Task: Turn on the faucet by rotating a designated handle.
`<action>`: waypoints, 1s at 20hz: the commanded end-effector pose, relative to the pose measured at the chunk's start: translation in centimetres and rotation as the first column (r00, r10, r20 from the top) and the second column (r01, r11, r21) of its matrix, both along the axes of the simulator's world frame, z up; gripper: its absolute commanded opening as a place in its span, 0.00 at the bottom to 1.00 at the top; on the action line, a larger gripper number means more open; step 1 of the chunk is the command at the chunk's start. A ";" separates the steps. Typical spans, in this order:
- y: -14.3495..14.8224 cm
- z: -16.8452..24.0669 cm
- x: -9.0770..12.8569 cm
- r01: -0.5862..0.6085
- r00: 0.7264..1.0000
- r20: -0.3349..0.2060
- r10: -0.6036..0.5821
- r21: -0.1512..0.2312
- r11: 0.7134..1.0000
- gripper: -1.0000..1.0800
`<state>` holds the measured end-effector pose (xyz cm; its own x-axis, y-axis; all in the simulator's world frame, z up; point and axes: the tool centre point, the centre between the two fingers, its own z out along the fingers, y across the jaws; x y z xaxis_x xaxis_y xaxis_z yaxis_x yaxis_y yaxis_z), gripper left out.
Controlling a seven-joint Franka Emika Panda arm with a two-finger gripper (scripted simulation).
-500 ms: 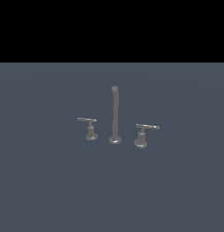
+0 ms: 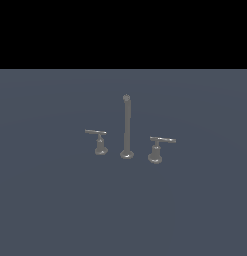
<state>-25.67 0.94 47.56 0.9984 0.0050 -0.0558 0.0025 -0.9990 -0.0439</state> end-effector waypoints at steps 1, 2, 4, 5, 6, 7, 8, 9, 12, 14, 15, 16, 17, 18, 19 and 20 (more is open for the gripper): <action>0.0 0.0 -0.1 0.001 1.000 -0.003 -0.001 0.006 1.000 0.00; 0.1 0.0 0.0 0.001 1.000 -0.002 -0.001 0.004 1.000 0.00; 0.1 -0.1 0.1 0.004 1.000 -0.003 -0.004 0.006 1.000 0.00; 0.1 -0.1 0.2 0.007 1.000 -0.003 -0.007 0.008 1.000 0.00; 0.2 -0.2 0.3 0.011 1.000 -0.004 -0.011 0.011 1.000 0.00; 0.2 -0.3 0.5 0.017 1.000 -0.006 -0.017 0.014 1.000 0.00; 0.3 -0.3 0.7 0.023 1.000 -0.007 -0.023 0.018 1.000 0.00; 0.4 -0.5 0.9 0.031 0.999 -0.009 -0.031 0.023 0.999 0.00; 0.8 -0.9 1.8 0.060 0.998 -0.016 -0.059 0.039 0.997 0.00; 1.1 -1.3 2.6 0.086 0.996 -0.023 -0.084 0.052 0.995 0.00; 1.2 -1.5 3.0 0.100 0.995 -0.028 -0.099 0.059 0.993 0.00; 1.4 -1.7 3.5 0.116 0.993 -0.033 -0.114 0.067 0.991 0.00; 1.6 -2.0 4.0 0.134 0.991 -0.038 -0.131 0.074 0.988 0.00; 1.9 -2.3 4.5 0.153 0.988 -0.045 -0.150 0.082 0.985 0.00; 2.1 -2.6 5.1 0.173 0.984 -0.052 -0.169 0.089 0.981 0.00; 2.3 -3.0 5.7 0.195 0.980 -0.060 -0.190 0.096 0.976 0.00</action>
<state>-20.82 2.93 45.07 0.9832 -0.1503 -0.1037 -0.1632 -0.9781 -0.1290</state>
